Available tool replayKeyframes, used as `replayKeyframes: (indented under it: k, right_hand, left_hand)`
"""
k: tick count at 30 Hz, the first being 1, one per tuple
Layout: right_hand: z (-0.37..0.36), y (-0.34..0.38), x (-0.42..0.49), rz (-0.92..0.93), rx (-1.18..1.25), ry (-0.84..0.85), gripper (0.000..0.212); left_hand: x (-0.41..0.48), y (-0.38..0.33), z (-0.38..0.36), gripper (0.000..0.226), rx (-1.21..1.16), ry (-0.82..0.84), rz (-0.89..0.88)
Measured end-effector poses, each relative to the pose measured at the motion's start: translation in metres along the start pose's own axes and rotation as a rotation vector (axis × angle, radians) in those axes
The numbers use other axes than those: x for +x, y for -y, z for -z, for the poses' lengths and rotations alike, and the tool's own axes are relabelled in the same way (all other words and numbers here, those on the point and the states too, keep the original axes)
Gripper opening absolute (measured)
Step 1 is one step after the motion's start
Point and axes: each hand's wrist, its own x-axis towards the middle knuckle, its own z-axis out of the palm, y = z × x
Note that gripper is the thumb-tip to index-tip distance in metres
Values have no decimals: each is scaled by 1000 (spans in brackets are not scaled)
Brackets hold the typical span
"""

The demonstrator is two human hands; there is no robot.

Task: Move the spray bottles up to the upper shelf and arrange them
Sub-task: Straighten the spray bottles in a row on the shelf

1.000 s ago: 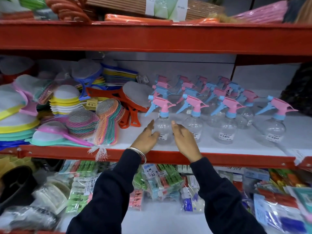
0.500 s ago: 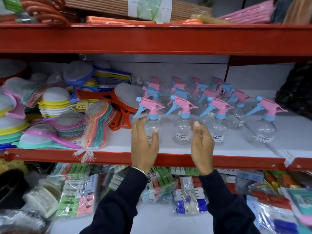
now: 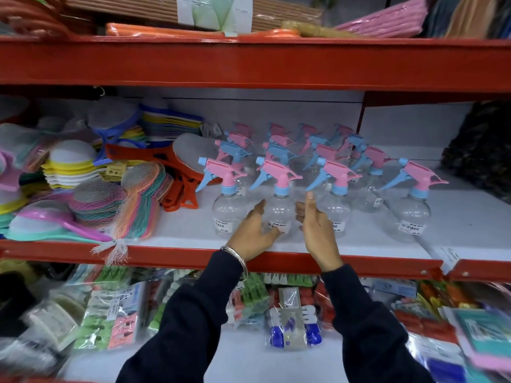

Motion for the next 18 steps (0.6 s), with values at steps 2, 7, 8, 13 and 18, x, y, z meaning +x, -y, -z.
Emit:
replayKeyframes:
  k: [2,7,8,13,18]
  right_hand:
    - [3,2,-1,1,7,23,63]
    - [13,-2,-9,83,86,-57,67]
    - [19,-4,-13,126,119,-132,67]
    - [60,-17,-12,212,158,-351,44]
    - [88,-22,8,78,59,-204,59]
  left_hand:
    - [-2,-1,0,81,-2,1,4]
    - [-13,-12,-9,75,-36,-146,8]
    - [-18,-16,-15,70,-29,-269,-39]
    - [-32,-46,-54,46,-39,-452,-359]
    - [7,-62,-79,82,94,64,-88]
